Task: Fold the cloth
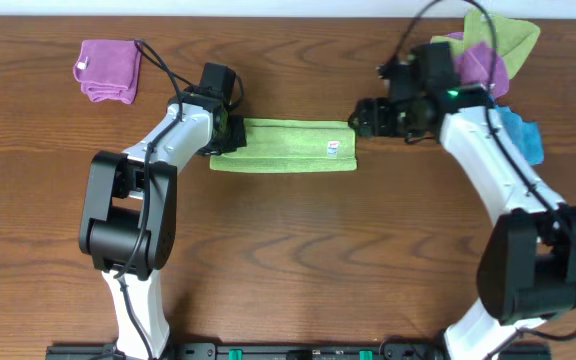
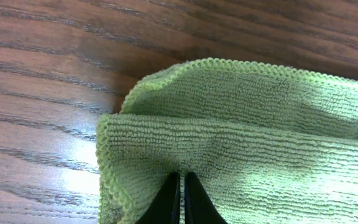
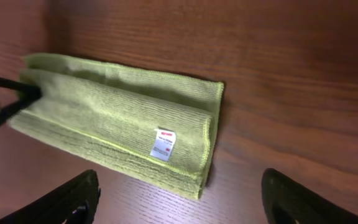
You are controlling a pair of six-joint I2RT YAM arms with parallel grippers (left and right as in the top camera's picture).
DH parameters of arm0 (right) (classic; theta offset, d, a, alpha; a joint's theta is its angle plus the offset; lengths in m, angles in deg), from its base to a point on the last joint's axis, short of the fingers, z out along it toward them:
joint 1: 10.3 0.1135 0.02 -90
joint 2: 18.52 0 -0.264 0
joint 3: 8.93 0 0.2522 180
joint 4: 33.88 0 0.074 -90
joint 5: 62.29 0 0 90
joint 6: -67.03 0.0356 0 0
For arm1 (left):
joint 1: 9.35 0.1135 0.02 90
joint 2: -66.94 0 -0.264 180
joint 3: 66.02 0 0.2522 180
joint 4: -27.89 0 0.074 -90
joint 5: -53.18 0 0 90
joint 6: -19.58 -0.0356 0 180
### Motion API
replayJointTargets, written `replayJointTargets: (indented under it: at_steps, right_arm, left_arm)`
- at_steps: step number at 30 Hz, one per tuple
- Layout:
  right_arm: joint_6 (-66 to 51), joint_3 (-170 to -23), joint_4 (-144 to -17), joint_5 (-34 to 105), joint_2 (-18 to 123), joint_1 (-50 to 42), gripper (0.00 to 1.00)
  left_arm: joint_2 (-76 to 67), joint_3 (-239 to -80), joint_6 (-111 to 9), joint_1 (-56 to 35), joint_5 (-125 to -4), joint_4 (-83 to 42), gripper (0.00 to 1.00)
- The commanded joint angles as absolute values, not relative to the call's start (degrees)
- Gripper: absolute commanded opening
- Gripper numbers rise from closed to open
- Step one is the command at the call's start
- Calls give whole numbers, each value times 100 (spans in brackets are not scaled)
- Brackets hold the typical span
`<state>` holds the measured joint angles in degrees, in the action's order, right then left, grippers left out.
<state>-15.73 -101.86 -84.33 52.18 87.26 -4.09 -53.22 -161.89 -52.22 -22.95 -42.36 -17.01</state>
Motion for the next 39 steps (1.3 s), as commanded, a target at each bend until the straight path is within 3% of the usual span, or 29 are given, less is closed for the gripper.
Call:
replayJointTargets:
  at_steps: [1,3,10,25,28,30,33,36,39]
  right_arm:
    - [-1794,-9732,-8188,6604,8890,-625,88]
    - [-1789,-9539,-8052,6700,8975,-594,92]
    - [-1785,-9404,-7864,7174,9524,-566,89]
    - [-1422,-9404,-7395,6862,10269,-181,84]
    - [-1402,-9404,-7263,6842,10291,-175,70]
    - [-1313,-9441,-7158,6838,10289,-203,38]
    - [-1225,-9625,-7215,6818,10286,-299,2]
    - [-1210,-10036,-7670,6680,10245,-411,1]
    - [-1354,-10667,-8826,5649,10074,-468,1]
  left_arm:
    - [-5457,-16149,-5194,-2282,-4068,-1773,6]
    - [-5457,-16149,-5196,-2282,-4070,-1775,6]
    - [-5457,-16149,-5196,-2282,-4070,-1778,6]
    - [-5457,-16149,-5196,-2282,-4090,-1828,6]
    - [-5455,-16149,-5196,-2282,-4090,-1826,6]
    - [-5435,-16171,-5201,-2280,-4103,-1837,6]
    - [-5302,-16359,-5222,-2276,-4129,-1985,6]
    - [-4996,-16772,-5266,-2276,-4112,-2344,5]
    - [-4528,-17246,-5395,-2245,-4033,-2757,6]
